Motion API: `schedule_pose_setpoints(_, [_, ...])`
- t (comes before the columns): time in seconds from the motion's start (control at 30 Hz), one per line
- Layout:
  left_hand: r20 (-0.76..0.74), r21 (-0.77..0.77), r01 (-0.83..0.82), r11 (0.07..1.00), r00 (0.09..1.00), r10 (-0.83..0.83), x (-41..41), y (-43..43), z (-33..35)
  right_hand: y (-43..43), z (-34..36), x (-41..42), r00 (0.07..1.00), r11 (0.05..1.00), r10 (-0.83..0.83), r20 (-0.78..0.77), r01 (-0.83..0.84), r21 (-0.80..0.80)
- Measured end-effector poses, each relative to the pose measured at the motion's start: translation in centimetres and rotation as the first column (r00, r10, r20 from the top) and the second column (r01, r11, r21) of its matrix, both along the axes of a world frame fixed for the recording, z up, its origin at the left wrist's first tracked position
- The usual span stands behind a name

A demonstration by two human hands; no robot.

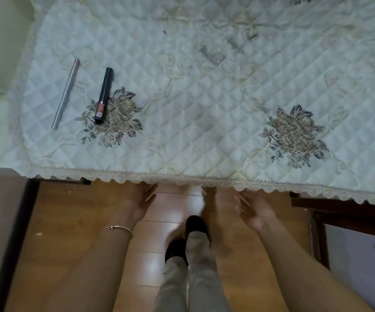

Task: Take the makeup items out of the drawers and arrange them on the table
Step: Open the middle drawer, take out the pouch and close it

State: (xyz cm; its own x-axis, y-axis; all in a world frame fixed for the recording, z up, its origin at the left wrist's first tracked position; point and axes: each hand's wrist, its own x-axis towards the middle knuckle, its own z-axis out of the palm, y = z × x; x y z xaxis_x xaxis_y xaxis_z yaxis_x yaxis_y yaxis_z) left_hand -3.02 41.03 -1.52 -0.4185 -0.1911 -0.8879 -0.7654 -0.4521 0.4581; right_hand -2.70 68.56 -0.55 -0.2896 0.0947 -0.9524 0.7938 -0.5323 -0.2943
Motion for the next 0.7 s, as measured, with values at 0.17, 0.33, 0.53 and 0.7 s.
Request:
schedule_pose_setpoints(0.17, [-0.007,0.064,-0.059,0.996,0.998,0.059,3.2,-0.2,0.8,-0.2,-0.1,2.9,1.000,0.999,-0.011,-0.009,0.011,0.031])
schedule_pose_setpoints(0.33, [0.011,0.047,0.053,0.998,0.999,-0.053,8.5,-0.5,2.3,-0.7,1.9,8.1,0.988,0.977,0.152,0.041,-0.156,0.144])
schedule_pose_setpoints(0.53, [-0.226,-0.530,0.331,0.781,0.832,-0.506,12.7,-1.6,11.0,-1.2,8.4,13.5,0.776,0.550,0.628,-0.055,-0.393,0.737])
schedule_pose_setpoints(0.7, [-0.012,-0.908,0.359,0.216,0.493,-0.870,10.2,-3.4,13.2,-1.4,12.0,10.7,0.487,0.131,0.873,-0.019,-0.198,0.971])
